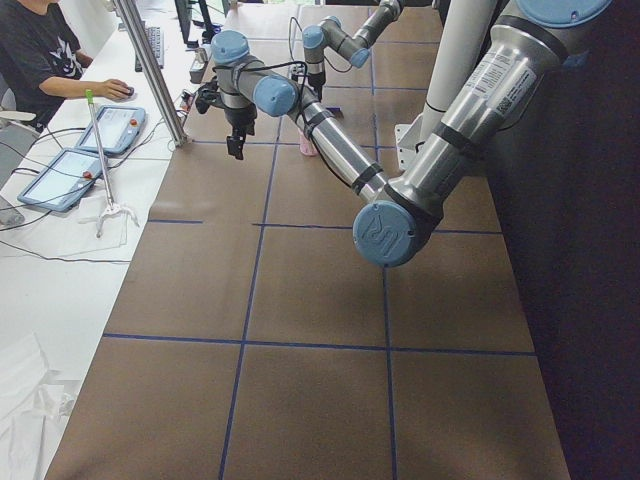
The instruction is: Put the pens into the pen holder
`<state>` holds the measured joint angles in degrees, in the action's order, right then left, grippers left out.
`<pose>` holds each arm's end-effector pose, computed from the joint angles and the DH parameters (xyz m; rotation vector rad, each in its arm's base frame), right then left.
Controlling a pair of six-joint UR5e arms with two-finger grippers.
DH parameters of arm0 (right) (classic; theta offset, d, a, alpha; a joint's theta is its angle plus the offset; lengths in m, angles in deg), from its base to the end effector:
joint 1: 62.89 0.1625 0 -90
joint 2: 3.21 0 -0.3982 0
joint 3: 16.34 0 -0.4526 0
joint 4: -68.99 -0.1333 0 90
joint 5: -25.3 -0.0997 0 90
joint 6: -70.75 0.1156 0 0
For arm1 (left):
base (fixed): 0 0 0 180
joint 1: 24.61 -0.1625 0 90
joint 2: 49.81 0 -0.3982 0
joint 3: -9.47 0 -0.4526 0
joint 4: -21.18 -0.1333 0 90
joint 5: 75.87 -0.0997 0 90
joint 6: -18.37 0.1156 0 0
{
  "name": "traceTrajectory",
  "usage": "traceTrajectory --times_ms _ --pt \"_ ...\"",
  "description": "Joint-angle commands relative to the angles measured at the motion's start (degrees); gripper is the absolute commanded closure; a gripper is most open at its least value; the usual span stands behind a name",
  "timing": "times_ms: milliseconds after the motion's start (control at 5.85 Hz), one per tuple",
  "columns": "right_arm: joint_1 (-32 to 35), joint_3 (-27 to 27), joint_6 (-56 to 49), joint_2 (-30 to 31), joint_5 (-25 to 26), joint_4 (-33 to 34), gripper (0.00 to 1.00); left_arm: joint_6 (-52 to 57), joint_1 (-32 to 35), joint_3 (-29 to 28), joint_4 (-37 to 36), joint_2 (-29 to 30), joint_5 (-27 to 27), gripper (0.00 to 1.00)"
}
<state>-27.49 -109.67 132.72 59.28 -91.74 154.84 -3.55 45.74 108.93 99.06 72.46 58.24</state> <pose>-0.5346 -0.4790 0.3108 -0.0738 -0.7493 -0.0216 0.1783 -0.6563 0.2208 0.1918 0.8770 0.1619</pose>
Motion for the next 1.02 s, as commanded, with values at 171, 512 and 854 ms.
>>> traceTrajectory --times_ms 171,512,854 --pt "-0.4 1.0 0.0 0.1 -0.2 -0.2 0.01 6.9 5.7 -5.2 -2.1 -0.1 0.3 0.00" --pt "-0.4 1.0 0.2 -0.2 -1.0 -0.2 0.29 6.9 5.8 -5.2 -2.1 -0.1 0.3 0.00" --pt "-0.4 1.0 0.2 -0.3 -1.2 -0.2 0.47 7.0 7.5 -5.8 -2.6 -0.2 0.3 0.00"
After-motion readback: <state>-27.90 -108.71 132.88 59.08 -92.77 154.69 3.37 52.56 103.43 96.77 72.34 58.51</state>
